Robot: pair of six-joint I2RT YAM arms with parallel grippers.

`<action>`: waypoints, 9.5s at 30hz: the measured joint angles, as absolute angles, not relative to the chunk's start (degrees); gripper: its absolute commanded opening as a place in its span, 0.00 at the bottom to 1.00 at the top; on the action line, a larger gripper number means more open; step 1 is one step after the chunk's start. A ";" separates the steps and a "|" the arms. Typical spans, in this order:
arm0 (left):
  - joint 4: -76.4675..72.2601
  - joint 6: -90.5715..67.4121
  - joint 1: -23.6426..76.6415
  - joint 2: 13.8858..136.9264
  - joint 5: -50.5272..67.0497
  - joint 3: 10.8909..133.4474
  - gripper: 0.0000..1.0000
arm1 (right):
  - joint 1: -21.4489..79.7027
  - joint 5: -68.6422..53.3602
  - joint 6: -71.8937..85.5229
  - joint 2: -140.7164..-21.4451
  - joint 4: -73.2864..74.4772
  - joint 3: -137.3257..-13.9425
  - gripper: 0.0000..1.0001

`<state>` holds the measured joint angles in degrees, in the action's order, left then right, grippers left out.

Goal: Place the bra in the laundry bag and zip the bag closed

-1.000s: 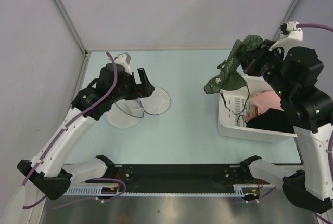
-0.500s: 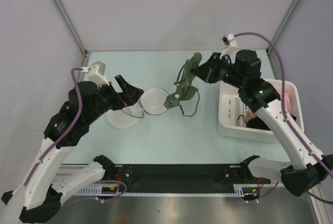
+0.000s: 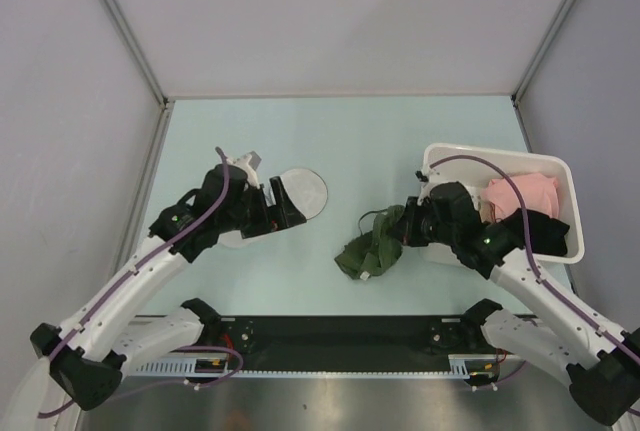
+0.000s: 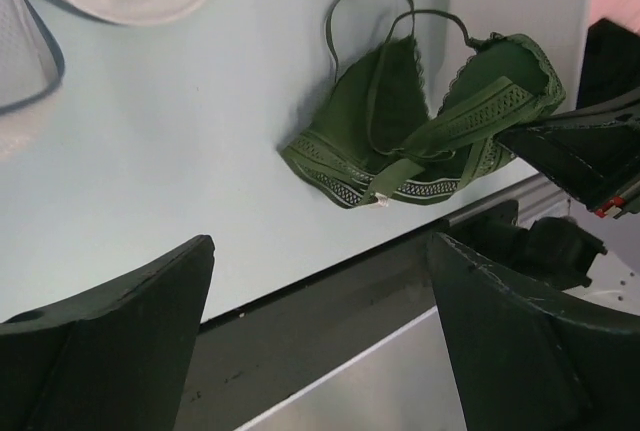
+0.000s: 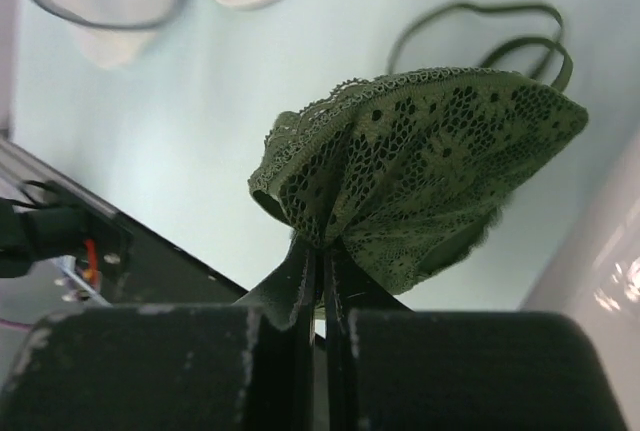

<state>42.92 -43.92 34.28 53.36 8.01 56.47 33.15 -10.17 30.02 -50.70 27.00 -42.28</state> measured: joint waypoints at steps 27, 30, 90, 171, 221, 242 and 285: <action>30.17 -41.78 40.29 71.29 18.41 52.58 1.00 | 44.80 -10.04 28.34 -70.61 31.18 -45.80 0.87; 28.45 -38.94 40.32 76.34 20.97 54.46 0.99 | 44.84 -10.55 28.16 -65.80 34.89 -48.93 0.95; 30.13 -19.42 42.24 76.47 22.15 62.43 0.00 | 29.23 -25.91 21.93 -59.11 44.05 -56.93 1.00; 27.53 -47.57 27.64 58.02 10.07 69.73 0.00 | 38.30 -31.51 70.35 -79.35 -15.51 -63.13 0.96; 53.84 -43.62 24.36 50.09 -4.89 72.51 0.89 | 38.94 -35.59 68.29 -97.17 -28.60 -67.22 0.00; 51.72 -30.87 3.73 74.06 -3.73 62.54 0.72 | 40.56 -45.47 51.77 -102.08 -15.46 -70.94 0.00; 38.11 -36.32 15.49 49.67 16.36 35.38 0.00 | 41.95 -55.99 26.09 -111.18 37.47 -84.29 0.00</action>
<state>38.11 -36.32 15.49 49.67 16.36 35.38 41.95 -55.99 26.09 -111.18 37.47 -84.29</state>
